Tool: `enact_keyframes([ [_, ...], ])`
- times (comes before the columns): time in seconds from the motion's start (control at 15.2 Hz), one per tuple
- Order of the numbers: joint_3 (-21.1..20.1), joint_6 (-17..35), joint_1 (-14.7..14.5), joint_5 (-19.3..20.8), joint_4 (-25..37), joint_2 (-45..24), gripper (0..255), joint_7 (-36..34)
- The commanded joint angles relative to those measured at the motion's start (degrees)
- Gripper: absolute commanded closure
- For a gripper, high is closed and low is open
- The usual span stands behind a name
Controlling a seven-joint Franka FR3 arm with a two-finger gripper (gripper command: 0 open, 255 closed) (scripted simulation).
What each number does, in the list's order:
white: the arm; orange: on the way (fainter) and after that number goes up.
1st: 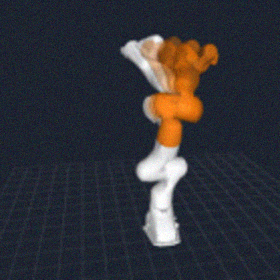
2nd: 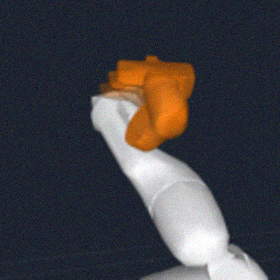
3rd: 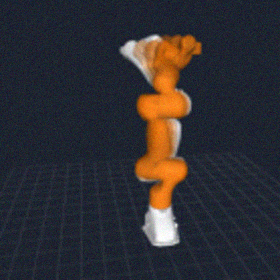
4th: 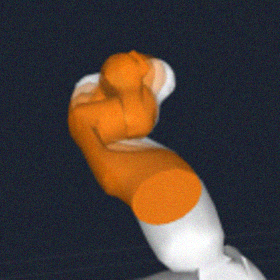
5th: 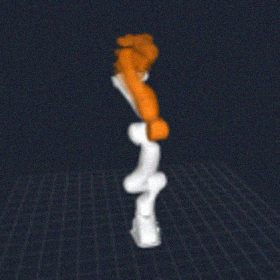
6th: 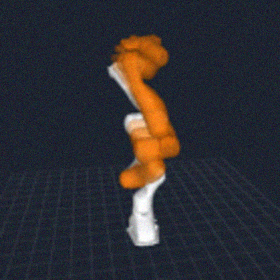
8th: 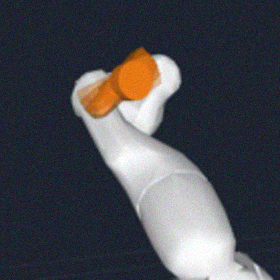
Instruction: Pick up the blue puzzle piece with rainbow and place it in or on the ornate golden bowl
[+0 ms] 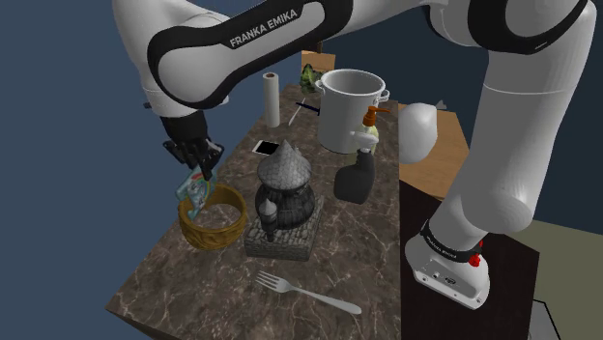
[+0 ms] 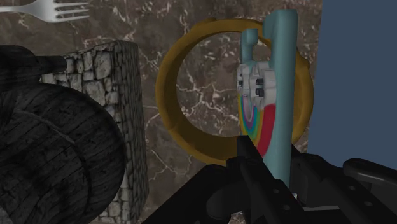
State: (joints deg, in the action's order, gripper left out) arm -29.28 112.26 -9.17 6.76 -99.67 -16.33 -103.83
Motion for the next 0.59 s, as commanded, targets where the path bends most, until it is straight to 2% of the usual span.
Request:
enact_keyframes([
  [0.0,0.0,0.01,0.0,0.0,0.0,0.01,0,0.0],
  [0.33,0.0,0.01,0.0,0.0,0.0,0.0,0,0.0],
  [0.53,-0.26,-5.39,0.05,-0.72,4.45,1.11,0,0.5],
])
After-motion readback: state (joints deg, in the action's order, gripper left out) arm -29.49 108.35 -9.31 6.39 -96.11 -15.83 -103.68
